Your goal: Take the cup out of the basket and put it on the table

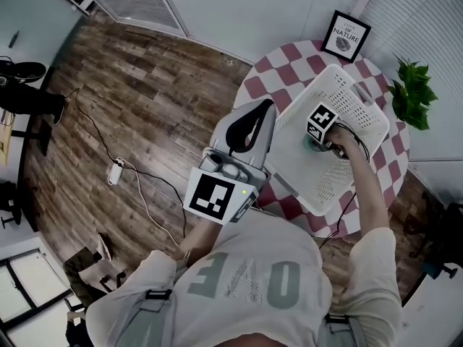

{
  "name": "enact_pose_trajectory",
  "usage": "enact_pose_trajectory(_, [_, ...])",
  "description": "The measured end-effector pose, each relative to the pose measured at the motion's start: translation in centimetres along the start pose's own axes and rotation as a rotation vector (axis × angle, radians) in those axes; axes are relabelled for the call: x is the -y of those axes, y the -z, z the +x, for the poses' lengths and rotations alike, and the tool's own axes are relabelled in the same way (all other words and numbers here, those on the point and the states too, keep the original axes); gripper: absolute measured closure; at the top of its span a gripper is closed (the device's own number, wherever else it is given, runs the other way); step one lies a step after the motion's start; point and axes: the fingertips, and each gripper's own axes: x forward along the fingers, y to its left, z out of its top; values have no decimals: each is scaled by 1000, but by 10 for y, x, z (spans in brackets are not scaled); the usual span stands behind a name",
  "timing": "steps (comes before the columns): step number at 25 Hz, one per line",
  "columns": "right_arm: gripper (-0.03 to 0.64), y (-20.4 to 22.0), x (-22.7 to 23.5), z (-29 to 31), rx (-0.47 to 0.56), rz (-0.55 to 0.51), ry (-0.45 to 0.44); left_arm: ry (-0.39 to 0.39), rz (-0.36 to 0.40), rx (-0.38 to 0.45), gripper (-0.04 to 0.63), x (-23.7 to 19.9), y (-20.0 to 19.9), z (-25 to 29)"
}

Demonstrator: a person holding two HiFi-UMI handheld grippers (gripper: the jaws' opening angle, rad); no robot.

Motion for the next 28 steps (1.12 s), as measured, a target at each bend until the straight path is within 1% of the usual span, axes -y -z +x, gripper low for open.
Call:
enact_pose_trajectory(3, [497,-7,11,-15,71,111,51,0,4,8,589,-1,-4,0])
enact_pose_trajectory(5, [499,-17,15,-36,168,179,71,5,5,15,590,1,-7,1])
enact_pose_trajectory(8, [500,-35,15,-81,357,255,98,24,11,25,589,7,-11,3])
enact_pose_trajectory(11, [502,-42,12,-137,551,319,158,46,17,35,589,14,-16,6])
enact_pose_trajectory(14, [503,-40,0,-193,750,357,225,76,22,43,589,24,-19,9])
enact_pose_trajectory(17, [503,-28,-22,-248,962,382,309,116,31,48,589,36,-22,13])
enact_pose_trajectory(20, [503,-7,-46,-307,1149,397,447,153,39,56,589,47,-25,18])
enact_pose_trajectory(23, [503,18,-72,-356,1292,400,587,176,46,59,589,55,-27,22])
enact_pose_trajectory(26, [503,43,-100,-389,1434,433,651,199,55,58,589,63,-29,25])
enact_pose_trajectory(28, [503,61,-115,-402,1506,471,703,217,64,62,589,69,-33,26])
